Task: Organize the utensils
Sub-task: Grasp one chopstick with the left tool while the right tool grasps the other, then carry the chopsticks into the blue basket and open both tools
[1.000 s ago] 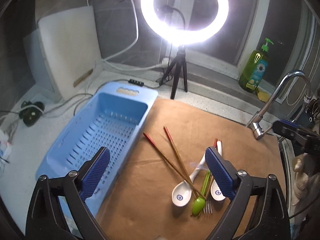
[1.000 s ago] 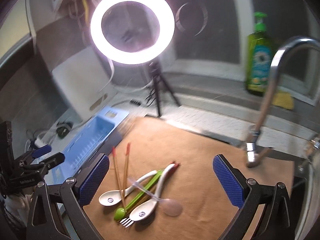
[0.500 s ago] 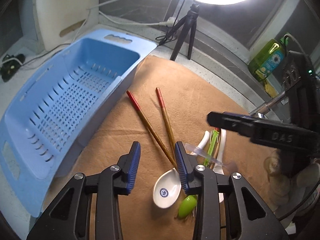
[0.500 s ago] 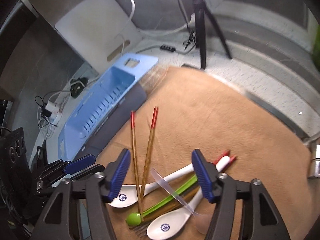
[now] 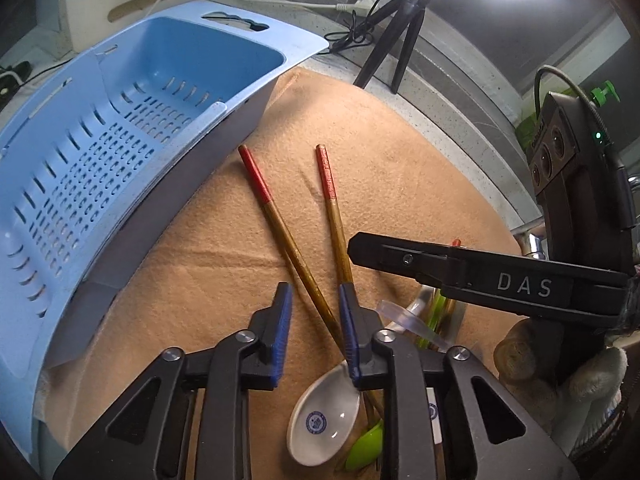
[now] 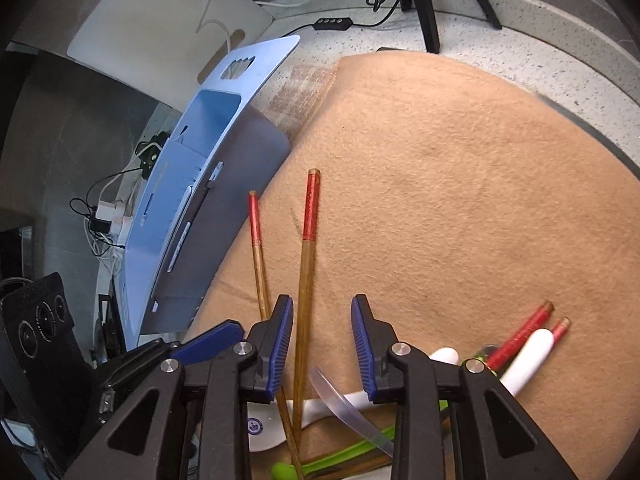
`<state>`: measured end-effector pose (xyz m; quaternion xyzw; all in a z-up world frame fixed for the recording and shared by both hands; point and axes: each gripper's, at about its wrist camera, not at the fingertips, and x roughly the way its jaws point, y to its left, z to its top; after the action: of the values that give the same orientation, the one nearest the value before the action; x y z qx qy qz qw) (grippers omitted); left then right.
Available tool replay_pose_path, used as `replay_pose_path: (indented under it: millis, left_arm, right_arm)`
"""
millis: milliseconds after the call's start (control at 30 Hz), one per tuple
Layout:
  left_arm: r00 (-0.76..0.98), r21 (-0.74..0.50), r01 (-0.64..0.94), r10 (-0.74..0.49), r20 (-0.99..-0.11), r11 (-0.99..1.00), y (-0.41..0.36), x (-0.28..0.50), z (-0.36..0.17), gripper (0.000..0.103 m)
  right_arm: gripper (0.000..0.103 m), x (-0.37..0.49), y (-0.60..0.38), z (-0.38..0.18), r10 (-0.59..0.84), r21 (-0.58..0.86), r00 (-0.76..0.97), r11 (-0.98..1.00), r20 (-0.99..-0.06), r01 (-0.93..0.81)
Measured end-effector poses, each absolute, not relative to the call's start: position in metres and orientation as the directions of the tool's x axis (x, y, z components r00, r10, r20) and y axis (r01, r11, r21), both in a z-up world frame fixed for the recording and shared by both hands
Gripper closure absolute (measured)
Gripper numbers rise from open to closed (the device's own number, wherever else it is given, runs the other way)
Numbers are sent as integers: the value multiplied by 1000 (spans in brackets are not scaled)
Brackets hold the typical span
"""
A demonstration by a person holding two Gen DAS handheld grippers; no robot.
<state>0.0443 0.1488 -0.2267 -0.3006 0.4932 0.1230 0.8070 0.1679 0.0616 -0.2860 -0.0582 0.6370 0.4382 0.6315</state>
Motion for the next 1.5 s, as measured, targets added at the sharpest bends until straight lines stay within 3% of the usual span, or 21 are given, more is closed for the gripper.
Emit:
replay_pose_path:
  millis: [233,500,767,1500]
  left_arm:
    - [467,-390,-511,-134,-874,766,156,48,-242,87]
    - [488,-437,-516,-167,-857,737,160,50,-246,92]
    - [518,-457,-492,-173,-838,741,163,47,-236,98]
    - [599,-460,-428,-137,-789,778,180,13,-187,98]
  right_arm:
    - [80,163,77,-294,452,472,-211,606,-867,-640]
    - [95,164,80,-299,446,474,-215,622,-869,-624]
    - [96,170,60,-295,511,544,-225,648,-830,-533]
    - [96,175,37,-236,642,617,-126,635,-756,-465]
